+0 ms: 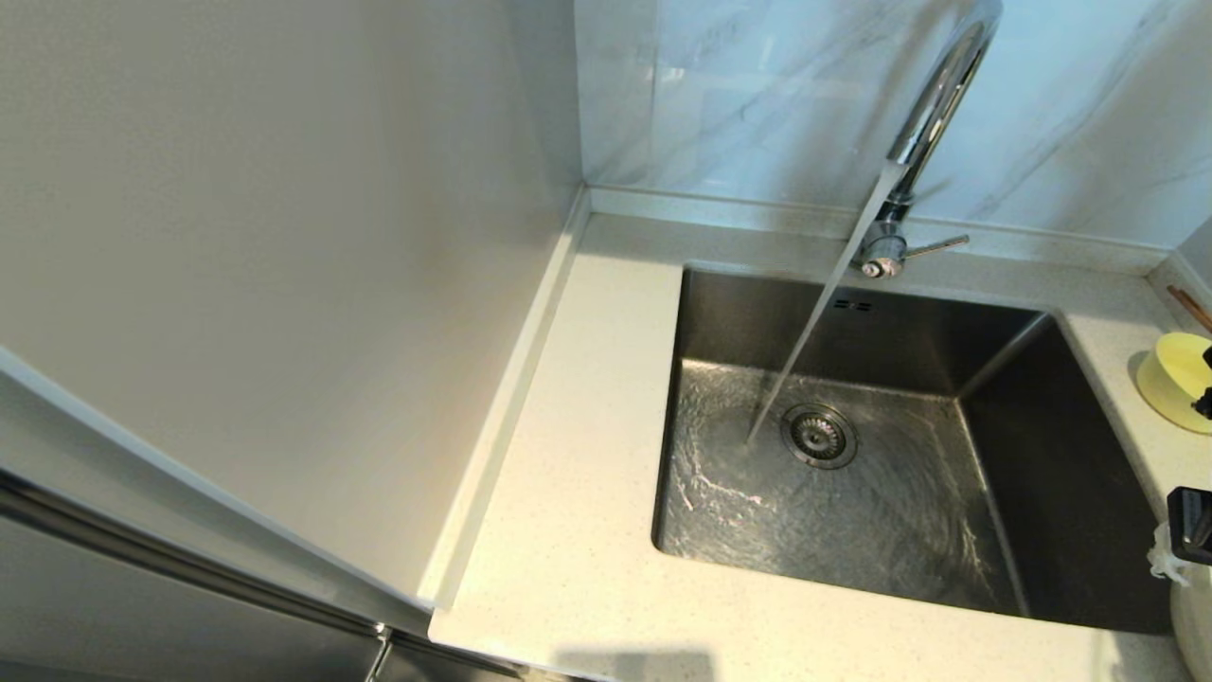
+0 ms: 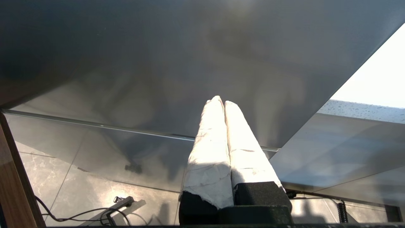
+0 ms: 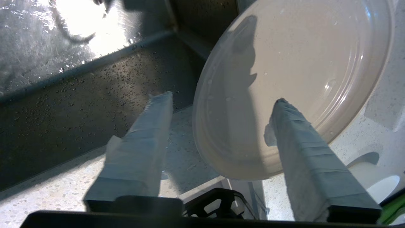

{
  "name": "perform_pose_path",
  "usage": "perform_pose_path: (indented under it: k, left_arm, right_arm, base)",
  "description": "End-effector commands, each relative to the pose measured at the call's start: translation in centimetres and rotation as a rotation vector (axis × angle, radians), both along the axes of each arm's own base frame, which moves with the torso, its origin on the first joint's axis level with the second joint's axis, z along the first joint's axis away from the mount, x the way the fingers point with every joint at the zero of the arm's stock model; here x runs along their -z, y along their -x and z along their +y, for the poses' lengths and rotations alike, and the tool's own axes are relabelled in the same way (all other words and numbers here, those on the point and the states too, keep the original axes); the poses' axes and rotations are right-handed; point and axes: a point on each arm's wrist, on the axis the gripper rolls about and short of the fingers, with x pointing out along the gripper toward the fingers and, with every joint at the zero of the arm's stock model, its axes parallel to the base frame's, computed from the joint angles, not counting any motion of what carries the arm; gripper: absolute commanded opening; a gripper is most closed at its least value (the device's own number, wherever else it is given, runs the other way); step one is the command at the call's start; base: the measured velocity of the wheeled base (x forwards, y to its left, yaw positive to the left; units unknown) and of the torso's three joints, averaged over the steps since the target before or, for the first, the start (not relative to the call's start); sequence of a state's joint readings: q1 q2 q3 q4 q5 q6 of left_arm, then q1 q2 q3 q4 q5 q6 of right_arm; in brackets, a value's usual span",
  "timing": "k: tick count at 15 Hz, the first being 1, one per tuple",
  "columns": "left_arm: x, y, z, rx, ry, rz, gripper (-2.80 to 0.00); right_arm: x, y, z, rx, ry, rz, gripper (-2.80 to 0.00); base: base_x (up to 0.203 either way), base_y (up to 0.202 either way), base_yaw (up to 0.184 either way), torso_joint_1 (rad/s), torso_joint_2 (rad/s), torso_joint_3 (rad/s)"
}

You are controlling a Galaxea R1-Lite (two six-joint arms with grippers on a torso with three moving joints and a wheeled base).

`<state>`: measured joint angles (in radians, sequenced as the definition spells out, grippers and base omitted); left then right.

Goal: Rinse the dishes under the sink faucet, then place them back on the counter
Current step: Place the plate on the table, then turn off the faucet

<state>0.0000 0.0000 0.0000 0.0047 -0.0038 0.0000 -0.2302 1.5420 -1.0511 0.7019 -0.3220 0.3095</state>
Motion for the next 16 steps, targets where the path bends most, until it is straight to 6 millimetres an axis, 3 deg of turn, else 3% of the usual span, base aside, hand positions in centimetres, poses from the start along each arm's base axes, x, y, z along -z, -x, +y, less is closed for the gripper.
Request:
perform_pose_path:
  k: [1, 7, 11, 14, 15, 16]
  left_arm:
    - [0.0, 0.0, 0.0, -0.001, 0.000, 0.000, -2.80]
    - [0.0, 0.0, 0.0, -0.001, 0.000, 0.000, -2.80]
    - [0.0, 0.0, 0.0, 0.000, 0.000, 0.000, -2.80]
    - [0.0, 0.0, 0.0, 0.001, 0.000, 0.000, -2.80]
    - [0.0, 0.0, 0.0, 0.001, 0.000, 0.000, -2.80]
    - [0.0, 0.0, 0.0, 0.000, 0.000, 0.000, -2.80]
  right_arm:
    - [-0.4, 0.4, 0.1, -0.006, 0.008, -0.017, 0.00]
    - [-2.5, 1.9, 0.8, -0.321, 0.244, -0.209, 0.00]
    - [-3.0, 3.7, 1.3, -0.428, 0.278, -0.160, 0.00]
    - [-3.5, 3.9, 1.6, -0.473, 0.285, -0.138, 0.00]
    - [-3.5, 3.8, 1.8, -0.490, 0.286, -0.137, -0.75]
    - [-3.9, 3.6, 2.1, -0.508, 0.288, -0.149, -2.80]
  base:
    - [0.000, 0.000, 0.000, 0.000, 0.00, 0.000]
    - [0.000, 0.000, 0.000, 0.000, 0.00, 0.000]
    - [0.000, 0.000, 0.000, 0.000, 0.00, 0.000]
    - [0.000, 0.000, 0.000, 0.000, 0.00, 0.000]
    - [0.000, 0.000, 0.000, 0.000, 0.00, 0.000]
    - [0.000, 0.000, 0.000, 0.000, 0.00, 0.000]
